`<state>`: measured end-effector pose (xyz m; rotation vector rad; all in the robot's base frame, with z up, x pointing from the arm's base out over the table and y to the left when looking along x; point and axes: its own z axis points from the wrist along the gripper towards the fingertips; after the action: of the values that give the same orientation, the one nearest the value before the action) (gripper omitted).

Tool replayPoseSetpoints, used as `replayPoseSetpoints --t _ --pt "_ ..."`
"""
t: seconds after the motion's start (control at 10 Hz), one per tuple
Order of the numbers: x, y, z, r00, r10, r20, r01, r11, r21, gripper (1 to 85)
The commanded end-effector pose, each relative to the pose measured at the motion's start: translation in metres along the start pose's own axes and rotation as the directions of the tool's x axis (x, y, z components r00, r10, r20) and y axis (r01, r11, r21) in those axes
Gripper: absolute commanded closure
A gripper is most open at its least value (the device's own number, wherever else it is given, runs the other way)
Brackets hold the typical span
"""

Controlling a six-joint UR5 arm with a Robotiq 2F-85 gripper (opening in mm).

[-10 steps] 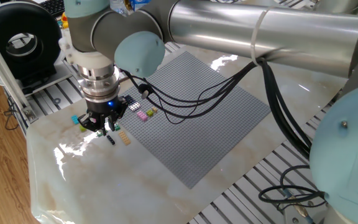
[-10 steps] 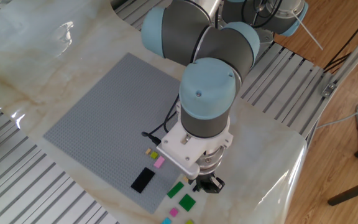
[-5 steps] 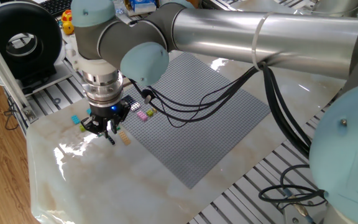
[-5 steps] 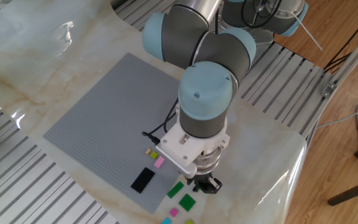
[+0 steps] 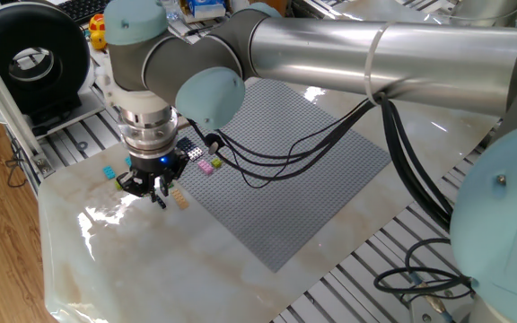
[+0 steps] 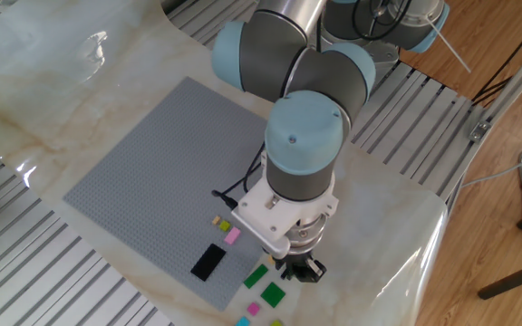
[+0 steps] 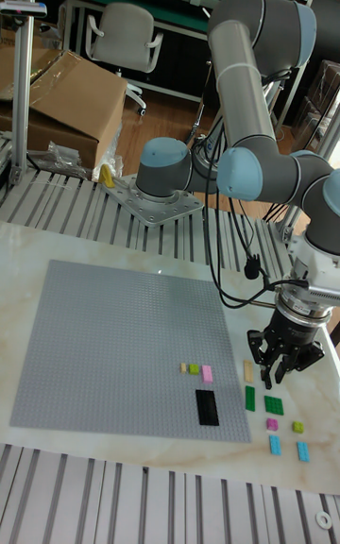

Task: Stack small Lego blocks randomly, one at a time

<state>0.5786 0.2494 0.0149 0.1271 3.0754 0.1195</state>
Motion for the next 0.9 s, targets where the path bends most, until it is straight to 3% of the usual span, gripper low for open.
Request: replayPoseSetpoints --t 0.0,0.3,0.8 --pt "0.0011 0.002 0.0015 1.0 0.007 0.001 -0.007 1.0 0.002 57.3" --pt "0.0014 0.0015 0.0042 1.0 -0.005 0.005 0.005 1.0 0.02 57.3" --pt "0.0037 0.008 0.0083 1.0 0.002 0.006 -0.002 1.0 0.017 58.0"
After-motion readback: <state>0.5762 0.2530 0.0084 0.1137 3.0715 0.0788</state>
